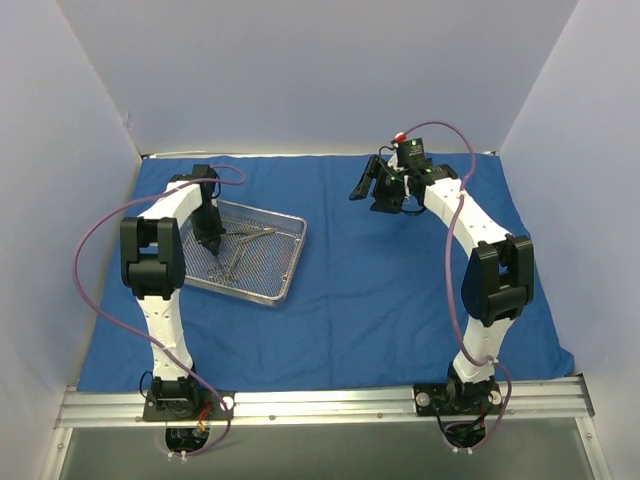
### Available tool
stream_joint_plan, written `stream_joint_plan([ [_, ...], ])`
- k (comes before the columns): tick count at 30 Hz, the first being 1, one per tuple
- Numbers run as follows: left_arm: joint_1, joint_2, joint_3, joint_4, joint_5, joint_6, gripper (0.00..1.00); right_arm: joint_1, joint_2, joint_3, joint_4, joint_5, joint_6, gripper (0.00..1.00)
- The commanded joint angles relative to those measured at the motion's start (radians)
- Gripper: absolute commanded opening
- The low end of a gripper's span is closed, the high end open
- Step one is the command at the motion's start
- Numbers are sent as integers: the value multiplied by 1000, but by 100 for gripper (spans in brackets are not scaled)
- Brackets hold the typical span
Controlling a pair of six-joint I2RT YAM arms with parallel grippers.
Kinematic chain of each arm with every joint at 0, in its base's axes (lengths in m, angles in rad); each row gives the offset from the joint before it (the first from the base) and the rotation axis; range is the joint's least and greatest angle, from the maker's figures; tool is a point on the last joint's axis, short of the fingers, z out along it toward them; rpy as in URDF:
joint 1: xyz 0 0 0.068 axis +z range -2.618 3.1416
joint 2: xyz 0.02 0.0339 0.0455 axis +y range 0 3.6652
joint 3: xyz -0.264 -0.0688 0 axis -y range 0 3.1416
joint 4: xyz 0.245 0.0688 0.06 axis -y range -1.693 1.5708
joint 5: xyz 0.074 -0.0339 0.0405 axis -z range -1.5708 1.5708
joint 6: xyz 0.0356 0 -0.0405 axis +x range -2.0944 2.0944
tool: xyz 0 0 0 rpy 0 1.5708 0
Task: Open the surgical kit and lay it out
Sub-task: Pick up the medical item from the container, then place the medical item in the surgical kit.
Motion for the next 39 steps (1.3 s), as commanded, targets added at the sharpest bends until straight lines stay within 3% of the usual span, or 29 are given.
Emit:
stream_joint_plan([
  [1,28,-8,-10,37,-10,24,2,13,-3,71,-21,-26,-28,64],
  [8,28,-184,60,-50,78,26,2,93,136,222,-38,-122,-138,63],
  [16,1,-322,67,-47,274,-11,2,242,261,261,245,-449,-63,60],
  [19,-22,-338,100,-64,287,-29,2,305,302,321,250,-500,-65,60],
  [26,-74,-348,122,-64,323,-61,2,366,328,347,227,-481,-82,66],
  [39,-140,-353,123,-76,317,-55,2,422,377,436,101,-412,-143,59],
])
